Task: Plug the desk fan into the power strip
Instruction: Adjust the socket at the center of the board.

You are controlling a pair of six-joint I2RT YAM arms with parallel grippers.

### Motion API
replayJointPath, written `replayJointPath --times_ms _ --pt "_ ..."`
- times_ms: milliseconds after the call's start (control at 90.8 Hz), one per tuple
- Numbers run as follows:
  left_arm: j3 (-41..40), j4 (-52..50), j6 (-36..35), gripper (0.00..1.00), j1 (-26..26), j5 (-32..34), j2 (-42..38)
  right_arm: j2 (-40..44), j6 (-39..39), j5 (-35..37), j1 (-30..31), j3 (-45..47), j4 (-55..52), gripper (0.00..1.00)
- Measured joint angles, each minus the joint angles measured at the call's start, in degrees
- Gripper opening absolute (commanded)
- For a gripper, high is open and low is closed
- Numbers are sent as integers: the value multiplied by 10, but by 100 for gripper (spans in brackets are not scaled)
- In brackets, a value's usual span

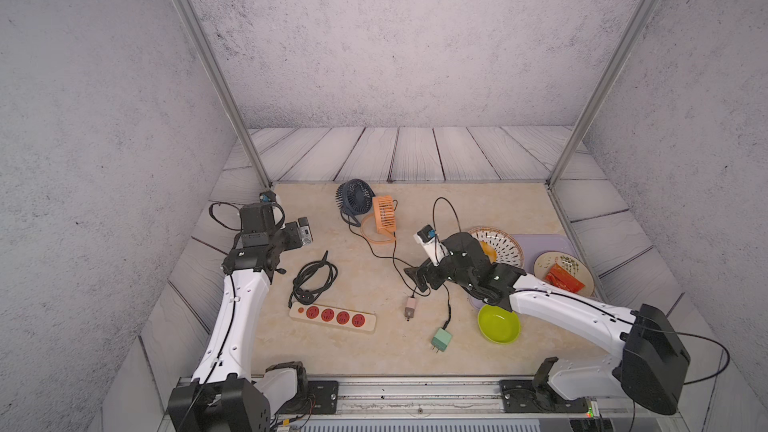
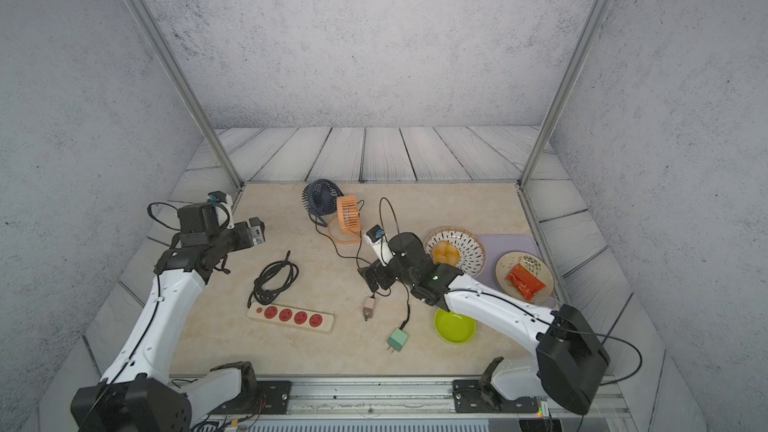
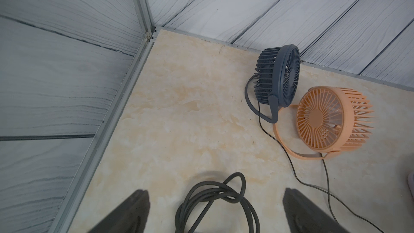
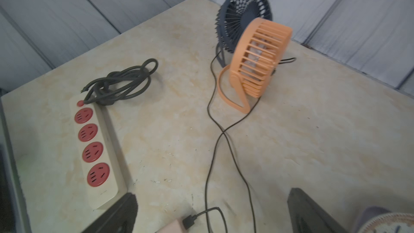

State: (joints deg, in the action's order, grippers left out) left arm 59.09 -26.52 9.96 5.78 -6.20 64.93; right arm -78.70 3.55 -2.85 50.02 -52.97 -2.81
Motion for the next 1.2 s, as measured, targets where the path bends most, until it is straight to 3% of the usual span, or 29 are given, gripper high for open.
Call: replayJointPath --times_ms 264,572,903,1200 --pt "2 -3 9 100 5 5 0 -121 -47 -28 90 -63 10 99" --pt "5 -10 13 100 6 6 0 -271 -105 -57 167 -208 -19 98" --pt "10 -15 17 100 6 4 0 -409 -137 -78 181 -338 -103 96" --pt "15 -15 21 100 6 -6 0 -482 -146 -91 189 -403 -151 93"
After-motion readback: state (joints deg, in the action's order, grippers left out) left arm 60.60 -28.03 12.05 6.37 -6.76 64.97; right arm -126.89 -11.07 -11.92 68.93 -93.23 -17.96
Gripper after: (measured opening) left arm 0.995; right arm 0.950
